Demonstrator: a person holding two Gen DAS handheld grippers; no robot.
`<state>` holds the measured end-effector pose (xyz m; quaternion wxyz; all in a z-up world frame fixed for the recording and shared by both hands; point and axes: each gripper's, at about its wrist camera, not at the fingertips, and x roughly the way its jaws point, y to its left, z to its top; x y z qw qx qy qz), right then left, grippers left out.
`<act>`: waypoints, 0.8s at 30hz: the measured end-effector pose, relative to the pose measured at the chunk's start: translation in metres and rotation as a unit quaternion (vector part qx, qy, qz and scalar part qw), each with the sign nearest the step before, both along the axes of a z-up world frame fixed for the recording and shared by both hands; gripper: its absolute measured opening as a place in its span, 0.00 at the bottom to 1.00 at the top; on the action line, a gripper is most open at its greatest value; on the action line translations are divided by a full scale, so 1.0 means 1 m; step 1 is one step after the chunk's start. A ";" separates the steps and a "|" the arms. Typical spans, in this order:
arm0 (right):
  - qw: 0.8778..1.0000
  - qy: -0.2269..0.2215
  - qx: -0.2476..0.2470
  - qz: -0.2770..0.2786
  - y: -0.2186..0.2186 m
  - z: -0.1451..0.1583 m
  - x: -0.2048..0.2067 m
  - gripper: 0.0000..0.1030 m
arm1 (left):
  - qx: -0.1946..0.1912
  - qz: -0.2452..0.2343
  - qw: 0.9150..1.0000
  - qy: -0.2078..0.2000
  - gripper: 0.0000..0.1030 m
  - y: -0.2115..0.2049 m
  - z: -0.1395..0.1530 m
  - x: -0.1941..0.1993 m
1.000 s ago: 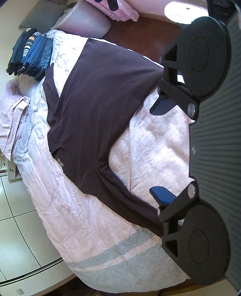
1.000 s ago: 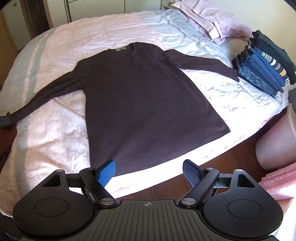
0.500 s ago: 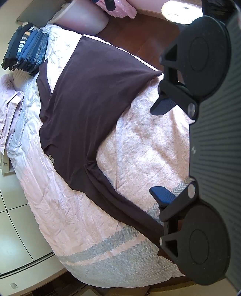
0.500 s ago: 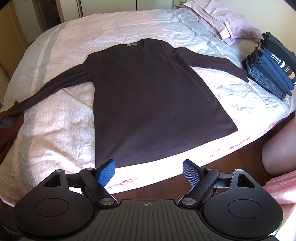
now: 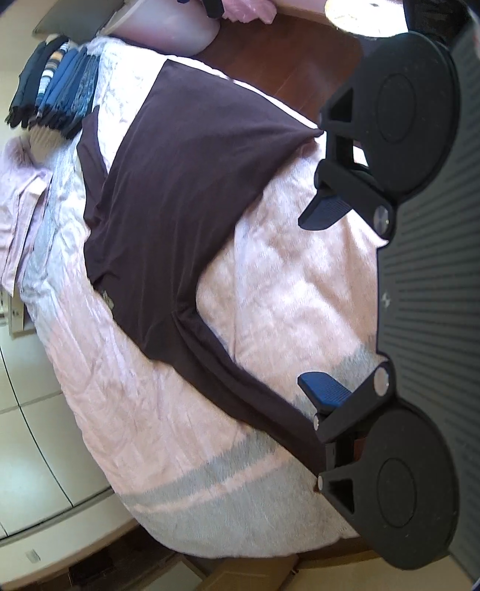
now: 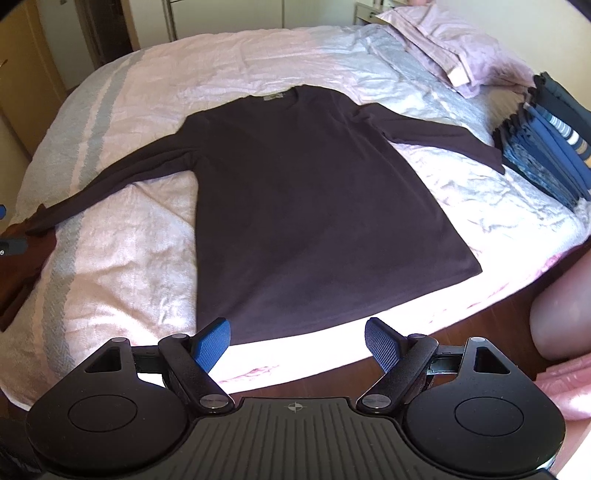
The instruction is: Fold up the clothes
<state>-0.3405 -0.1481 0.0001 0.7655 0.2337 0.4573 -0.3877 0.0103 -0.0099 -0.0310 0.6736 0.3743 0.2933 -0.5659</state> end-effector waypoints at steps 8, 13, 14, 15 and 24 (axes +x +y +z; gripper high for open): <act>0.996 -0.027 -0.016 0.087 0.003 -0.002 0.045 0.81 | 0.005 0.077 0.997 -0.021 0.79 0.050 0.001 0.046; 0.986 -0.035 -0.025 0.159 0.013 -0.009 0.097 0.81 | 0.020 0.118 0.992 -0.027 0.79 0.074 -0.011 0.091; 0.984 -0.037 -0.028 0.172 0.015 -0.011 0.107 0.81 | 0.022 0.124 0.992 -0.027 0.79 0.076 -0.014 0.101; 0.981 -0.039 -0.032 0.188 0.018 -0.012 0.121 0.81 | 0.025 0.130 0.991 -0.026 0.79 0.077 -0.017 0.111; 0.950 -0.052 -0.056 0.304 0.027 -0.027 0.244 0.80 | 0.050 0.115 0.990 -0.063 0.79 0.065 -0.044 0.195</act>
